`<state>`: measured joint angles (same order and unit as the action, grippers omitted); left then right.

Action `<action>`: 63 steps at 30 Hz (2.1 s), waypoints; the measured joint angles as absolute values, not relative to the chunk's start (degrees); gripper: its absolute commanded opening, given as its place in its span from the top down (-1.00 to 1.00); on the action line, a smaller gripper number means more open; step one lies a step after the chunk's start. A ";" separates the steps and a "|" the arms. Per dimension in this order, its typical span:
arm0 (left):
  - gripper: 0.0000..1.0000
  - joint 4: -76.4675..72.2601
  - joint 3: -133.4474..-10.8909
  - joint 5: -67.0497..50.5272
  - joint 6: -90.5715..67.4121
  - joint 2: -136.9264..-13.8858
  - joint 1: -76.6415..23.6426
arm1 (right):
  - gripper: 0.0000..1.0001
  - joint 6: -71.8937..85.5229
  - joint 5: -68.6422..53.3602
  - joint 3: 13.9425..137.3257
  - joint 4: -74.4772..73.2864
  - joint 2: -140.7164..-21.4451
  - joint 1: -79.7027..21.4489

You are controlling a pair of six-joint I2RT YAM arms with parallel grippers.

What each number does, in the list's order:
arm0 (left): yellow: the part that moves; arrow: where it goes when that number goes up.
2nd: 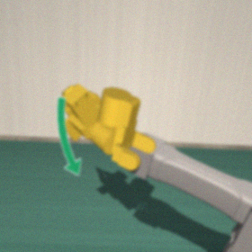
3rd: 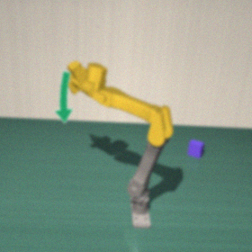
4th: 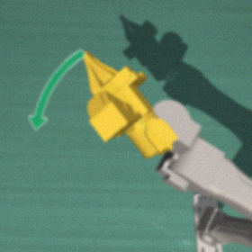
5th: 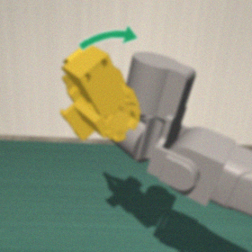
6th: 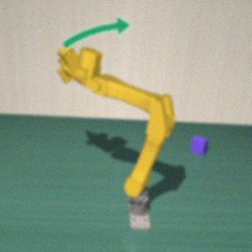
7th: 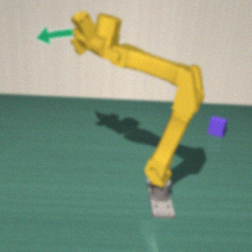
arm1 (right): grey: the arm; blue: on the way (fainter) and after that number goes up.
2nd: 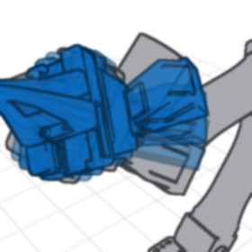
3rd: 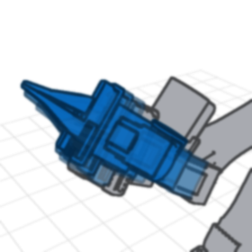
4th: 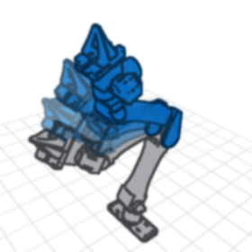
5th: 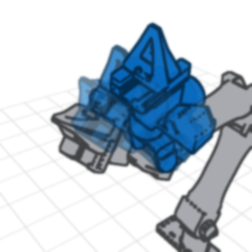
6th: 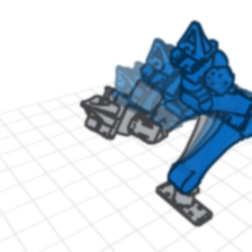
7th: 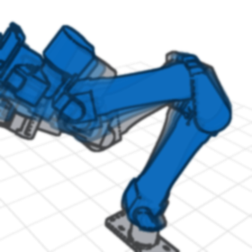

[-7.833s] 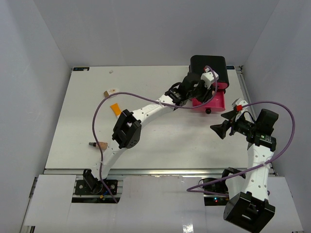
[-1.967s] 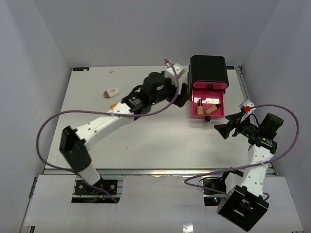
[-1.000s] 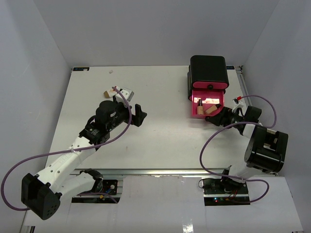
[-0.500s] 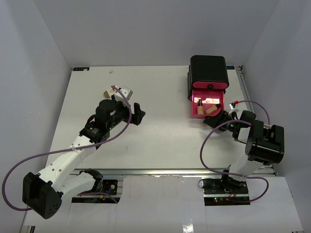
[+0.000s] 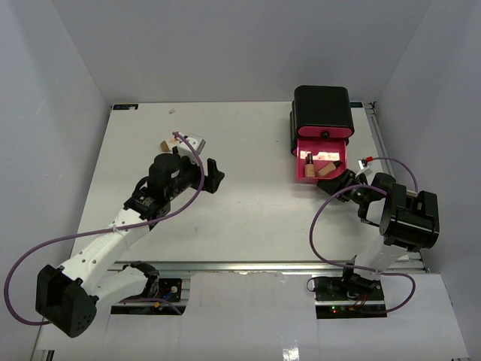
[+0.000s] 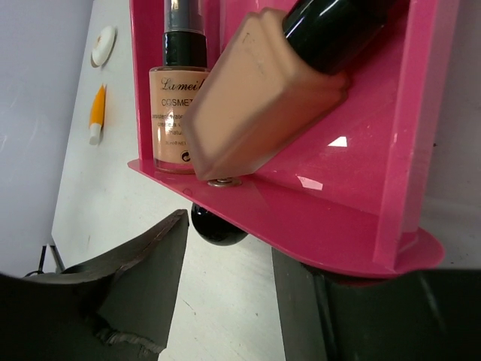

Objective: Organize the makeup

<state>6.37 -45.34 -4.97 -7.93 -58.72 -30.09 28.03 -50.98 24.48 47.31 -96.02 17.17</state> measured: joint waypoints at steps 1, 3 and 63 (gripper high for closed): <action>-0.96 6.37 -45.34 -4.94 -7.92 -58.75 -30.08 | 0.10 28.62 -51.05 24.47 48.08 -96.52 17.18; -0.96 6.37 -45.34 -4.91 -7.94 -58.78 -30.05 | 0.13 30.08 -51.70 24.48 49.73 -97.75 17.23; -0.96 5.93 -45.34 -4.93 -7.71 -60.62 -28.56 | -0.06 32.95 -38.24 49.50 47.42 -107.69 10.52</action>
